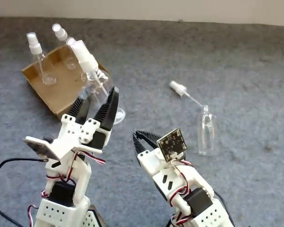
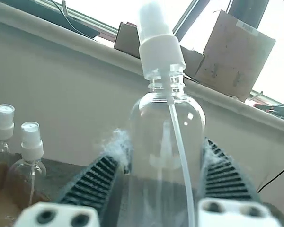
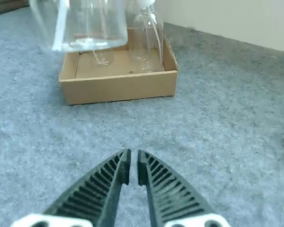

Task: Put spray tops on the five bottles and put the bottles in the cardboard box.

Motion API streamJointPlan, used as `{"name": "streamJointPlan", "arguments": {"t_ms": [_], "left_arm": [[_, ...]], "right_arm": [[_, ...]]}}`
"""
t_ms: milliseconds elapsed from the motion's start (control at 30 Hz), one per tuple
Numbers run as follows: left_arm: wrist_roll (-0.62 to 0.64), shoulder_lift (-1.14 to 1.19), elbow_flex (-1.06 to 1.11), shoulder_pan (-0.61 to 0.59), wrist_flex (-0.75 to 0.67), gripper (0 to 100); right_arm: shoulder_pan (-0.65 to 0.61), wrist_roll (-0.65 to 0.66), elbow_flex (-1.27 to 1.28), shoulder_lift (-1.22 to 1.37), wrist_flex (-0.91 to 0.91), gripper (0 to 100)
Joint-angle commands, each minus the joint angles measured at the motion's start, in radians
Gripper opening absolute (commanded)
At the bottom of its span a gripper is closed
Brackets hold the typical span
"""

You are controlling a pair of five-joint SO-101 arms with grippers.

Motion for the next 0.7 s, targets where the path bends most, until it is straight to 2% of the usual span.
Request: {"name": "streamJointPlan", "arguments": {"t_ms": [0, 167, 367, 500, 667], "left_arm": [[0.137, -0.015, 0.022, 0.013, -0.018, 8], [0.236, -0.013, 0.022, 0.013, -0.017, 8], [0.242, -0.010, 0.022, 0.015, 0.038, 8], [0.242, -0.010, 0.022, 0.079, 0.121, 8], [0.238, -0.010, 0.022, 0.163, 0.127, 8]], "right_arm": [[-0.010, 0.005, 0.047, -0.012, -0.027, 1.5], [-0.088, 0.005, 0.047, -0.012, -0.027, 1.5], [-0.153, 0.011, 0.047, -0.012, -0.027, 1.5], [-0.154, 0.011, 0.048, -0.012, -0.022, 1.5], [-0.156, 0.006, 0.048, -0.012, -0.021, 1.3]]}}
